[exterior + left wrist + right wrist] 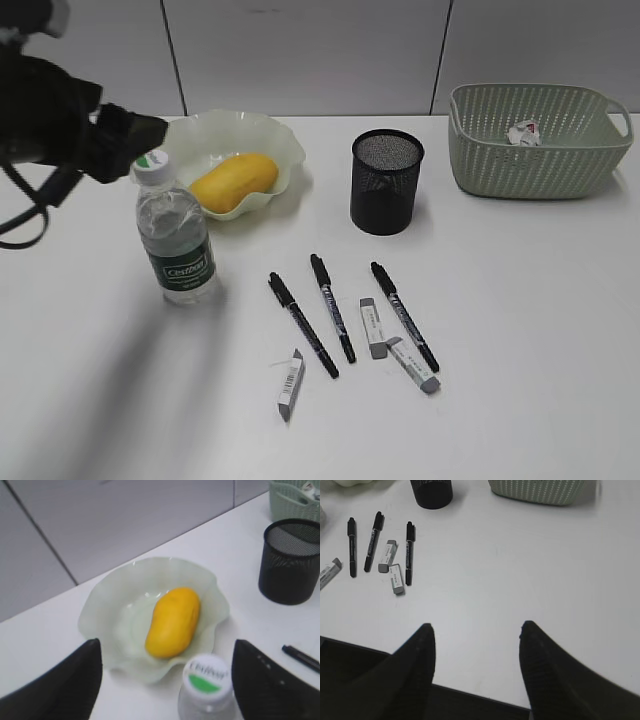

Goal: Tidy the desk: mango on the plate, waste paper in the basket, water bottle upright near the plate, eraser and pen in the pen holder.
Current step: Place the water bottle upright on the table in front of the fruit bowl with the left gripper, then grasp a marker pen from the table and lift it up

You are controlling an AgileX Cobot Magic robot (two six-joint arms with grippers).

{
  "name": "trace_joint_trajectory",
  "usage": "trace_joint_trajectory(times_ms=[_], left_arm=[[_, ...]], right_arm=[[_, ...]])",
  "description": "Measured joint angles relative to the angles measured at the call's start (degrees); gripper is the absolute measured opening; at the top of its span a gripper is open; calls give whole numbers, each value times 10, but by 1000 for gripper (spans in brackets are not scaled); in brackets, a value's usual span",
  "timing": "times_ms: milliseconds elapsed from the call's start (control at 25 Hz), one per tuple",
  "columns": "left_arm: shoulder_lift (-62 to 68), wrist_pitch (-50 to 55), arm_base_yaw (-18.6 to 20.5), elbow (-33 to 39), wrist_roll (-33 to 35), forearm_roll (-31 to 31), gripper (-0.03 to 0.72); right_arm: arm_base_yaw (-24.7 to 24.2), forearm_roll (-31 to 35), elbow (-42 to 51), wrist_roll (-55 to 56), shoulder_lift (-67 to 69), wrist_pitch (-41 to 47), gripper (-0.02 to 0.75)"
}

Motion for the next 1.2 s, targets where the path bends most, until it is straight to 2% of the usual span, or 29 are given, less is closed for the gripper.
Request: trace_joint_trajectory(times_ms=[80,200,320,560,840,1200], left_arm=[[-63,99,0,0,0,-21,583],[-155,302,0,0,0,-51,532],[-259,465,0,0,0,-89,513],[-520,639,0,28,0,-127,507],[-747,683,0,89,0,-158,507],[-782,679,0,102,0,-156,486]], right_arm=[[0,0,0,0,0,0,430],[0,0,0,0,0,0,430],[0,0,0,0,0,0,430],[0,-1,0,0,0,0,430],[0,-1,0,0,0,0,428],[0,1,-2,0,9,-9,427]])
